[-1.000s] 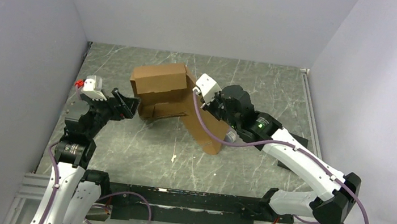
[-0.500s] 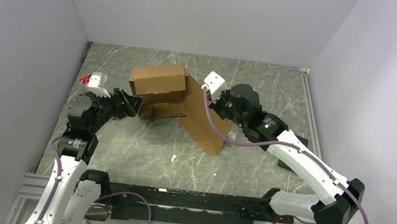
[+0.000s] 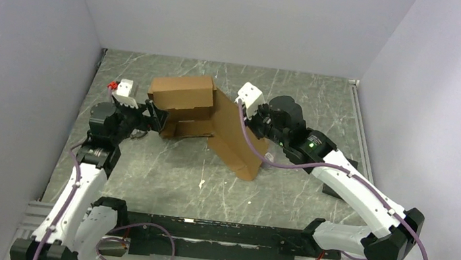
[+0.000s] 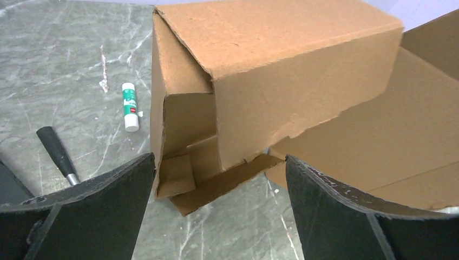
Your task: Fold the paper box
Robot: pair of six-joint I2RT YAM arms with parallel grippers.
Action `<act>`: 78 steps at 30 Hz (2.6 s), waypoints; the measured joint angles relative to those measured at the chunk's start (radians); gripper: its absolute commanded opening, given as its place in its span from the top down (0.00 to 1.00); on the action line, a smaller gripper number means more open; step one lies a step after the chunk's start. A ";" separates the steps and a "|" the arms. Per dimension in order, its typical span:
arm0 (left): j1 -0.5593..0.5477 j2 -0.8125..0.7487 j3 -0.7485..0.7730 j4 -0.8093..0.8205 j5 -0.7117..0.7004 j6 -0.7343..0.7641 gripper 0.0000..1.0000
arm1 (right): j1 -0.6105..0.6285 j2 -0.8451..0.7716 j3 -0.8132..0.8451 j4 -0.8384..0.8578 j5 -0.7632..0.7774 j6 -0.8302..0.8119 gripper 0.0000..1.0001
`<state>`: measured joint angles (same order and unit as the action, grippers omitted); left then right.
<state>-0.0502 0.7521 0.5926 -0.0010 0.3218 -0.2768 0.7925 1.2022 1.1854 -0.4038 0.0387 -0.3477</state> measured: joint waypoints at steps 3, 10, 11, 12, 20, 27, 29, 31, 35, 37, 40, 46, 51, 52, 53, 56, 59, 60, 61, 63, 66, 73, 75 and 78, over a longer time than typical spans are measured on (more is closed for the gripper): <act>0.000 0.073 0.003 0.036 0.014 0.021 0.06 | -0.002 0.001 0.006 -0.008 -0.006 0.000 1.00; 0.008 0.174 0.032 0.092 0.053 0.051 0.08 | -0.019 0.002 0.017 -0.024 -0.064 0.003 1.00; 0.014 0.182 0.040 0.099 0.063 0.053 0.09 | -0.027 0.003 0.023 -0.030 -0.077 0.004 1.00; 0.023 0.187 0.045 0.107 0.076 0.054 0.09 | -0.034 0.004 0.027 -0.036 -0.089 0.004 1.00; 0.122 0.169 0.066 0.090 0.209 0.047 0.09 | -0.078 0.016 0.051 -0.060 -0.163 -0.002 1.00; 0.171 0.052 0.087 -0.050 0.269 0.045 0.02 | -0.080 0.026 0.060 -0.063 -0.183 -0.010 1.00; 0.173 0.012 0.087 -0.074 0.276 0.046 0.02 | -0.080 0.027 0.061 -0.063 -0.187 -0.011 1.00; 0.177 -0.009 0.097 -0.102 0.284 0.050 0.02 | -0.080 0.030 0.065 -0.065 -0.191 -0.011 1.00; 0.212 0.047 0.149 -0.115 0.316 0.061 0.05 | -0.080 0.037 0.072 -0.067 -0.198 -0.011 1.00; 0.250 0.119 0.171 -0.092 0.360 0.072 0.05 | -0.080 0.038 0.072 -0.067 -0.200 -0.011 1.00; 0.296 0.236 0.175 -0.025 0.438 0.077 0.05 | -0.080 0.038 0.072 -0.067 -0.203 -0.011 1.00; 0.309 0.347 0.175 0.087 0.556 0.076 0.07 | -0.082 0.044 0.078 -0.068 -0.209 -0.011 1.00; 0.309 0.391 0.175 0.223 0.616 0.071 0.21 | -0.083 0.077 0.111 -0.077 -0.237 -0.011 1.00; 0.309 0.401 0.176 0.241 0.625 0.070 0.24 | -0.083 0.083 0.117 -0.078 -0.242 -0.011 1.00; 0.307 0.414 0.179 0.256 0.636 0.071 0.26 | -0.084 0.089 0.124 -0.082 -0.248 -0.011 1.00; 0.302 0.460 0.198 0.269 0.659 0.076 0.29 | -0.084 0.103 0.142 -0.093 -0.258 -0.012 1.00; 0.291 0.492 0.210 0.269 0.661 0.084 0.34 | -0.084 0.110 0.153 -0.101 -0.259 -0.015 1.00; 0.287 0.495 0.210 0.268 0.660 0.091 0.36 | -0.084 0.113 0.156 -0.104 -0.260 -0.016 1.00; 0.283 0.496 0.210 0.267 0.657 0.100 0.37 | -0.084 0.114 0.158 -0.105 -0.260 -0.018 1.00; 0.278 0.496 0.212 0.265 0.646 0.114 0.40 | -0.085 0.117 0.162 -0.108 -0.261 -0.020 1.00; 0.266 0.496 0.217 0.257 0.617 0.139 0.43 | -0.085 0.124 0.170 -0.112 -0.264 -0.024 1.00; 0.203 0.486 0.224 0.246 0.486 0.196 0.41 | -0.090 0.128 0.173 -0.115 -0.271 -0.027 1.00; 0.186 0.480 0.224 0.246 0.447 0.207 0.40 | -0.090 0.129 0.174 -0.115 -0.274 -0.027 1.00; 0.164 0.477 0.224 0.250 0.395 0.214 0.38 | -0.091 0.131 0.176 -0.117 -0.278 -0.027 1.00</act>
<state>0.1139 1.2293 0.8162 0.2493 0.7170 -0.0628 0.7017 1.3331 1.3613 -0.5209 -0.2390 -0.3748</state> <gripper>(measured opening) 0.598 0.022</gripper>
